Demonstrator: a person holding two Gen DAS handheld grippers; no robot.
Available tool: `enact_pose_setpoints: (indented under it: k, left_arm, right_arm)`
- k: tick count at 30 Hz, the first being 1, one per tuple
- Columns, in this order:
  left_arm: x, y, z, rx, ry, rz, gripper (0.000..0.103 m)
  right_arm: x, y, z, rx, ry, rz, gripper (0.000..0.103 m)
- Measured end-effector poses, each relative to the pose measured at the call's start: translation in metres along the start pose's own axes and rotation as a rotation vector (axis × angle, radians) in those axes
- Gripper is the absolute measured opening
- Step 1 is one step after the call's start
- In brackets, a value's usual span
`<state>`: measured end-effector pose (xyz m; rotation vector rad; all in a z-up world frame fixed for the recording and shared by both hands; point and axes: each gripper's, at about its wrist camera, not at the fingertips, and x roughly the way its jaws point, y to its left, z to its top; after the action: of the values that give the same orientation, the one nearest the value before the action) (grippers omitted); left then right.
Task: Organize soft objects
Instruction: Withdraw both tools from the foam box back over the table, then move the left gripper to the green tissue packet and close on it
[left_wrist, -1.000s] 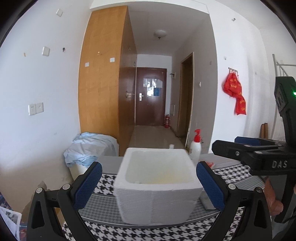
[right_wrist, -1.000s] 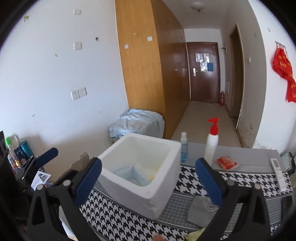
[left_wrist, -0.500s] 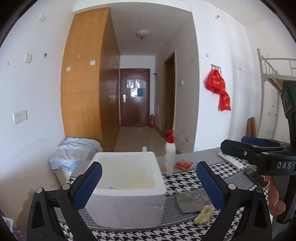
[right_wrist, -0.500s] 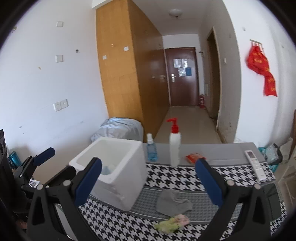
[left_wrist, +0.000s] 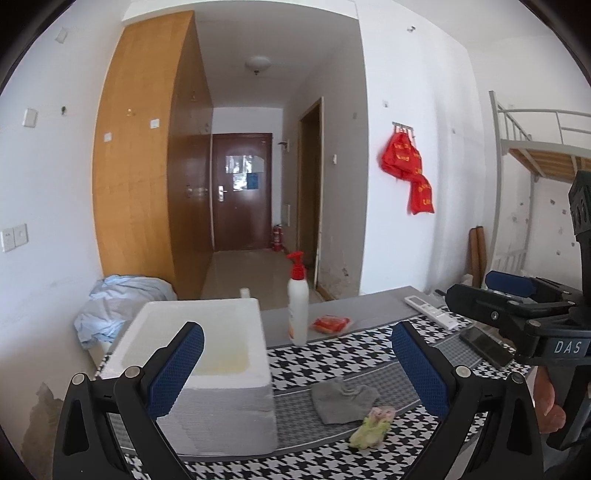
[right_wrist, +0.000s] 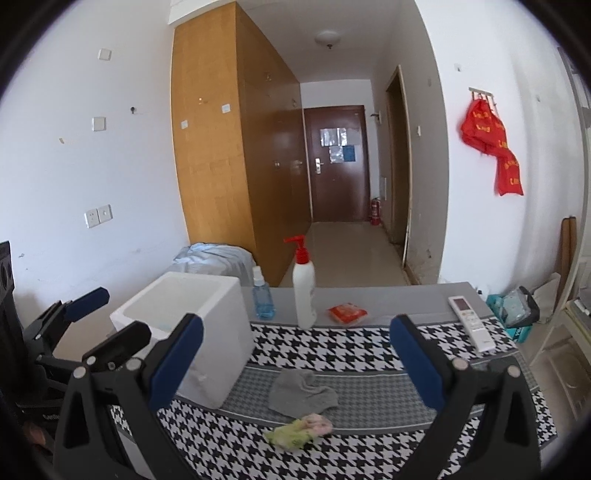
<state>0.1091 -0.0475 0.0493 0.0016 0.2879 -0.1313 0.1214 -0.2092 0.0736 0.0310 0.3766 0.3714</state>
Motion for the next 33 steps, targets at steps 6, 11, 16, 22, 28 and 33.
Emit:
enact_pose_setpoints:
  k: [6, 11, 16, 22, 28, 33]
  left_arm:
    - [0.003, -0.001, -0.017, -0.001, 0.016, -0.033, 0.102]
    - [0.006, -0.004, -0.028, 0.004, 0.025, -0.06, 0.102]
    - [0.007, -0.016, -0.042, 0.035, 0.028, -0.096, 0.102]
    - [0.016, -0.021, -0.058, 0.041, 0.068, -0.121, 0.102]
    - [0.027, -0.027, -0.075, 0.028, 0.133, -0.153, 0.102]
    - [0.033, -0.031, -0.083, 0.034, 0.164, -0.164, 0.102]
  right_arm:
    - [-0.006, -0.013, -0.017, -0.002, -0.016, -0.021, 0.102]
    - [-0.003, -0.024, -0.028, 0.032, -0.004, -0.015, 0.102]
    - [0.001, -0.028, -0.038, 0.014, 0.011, -0.033, 0.102]
    - [0.005, -0.033, -0.054, -0.015, 0.043, -0.021, 0.102]
    - [0.016, -0.04, -0.067, 0.009, 0.088, 0.016, 0.102]
    - [0.022, -0.042, -0.075, 0.011, 0.121, 0.019, 0.102]
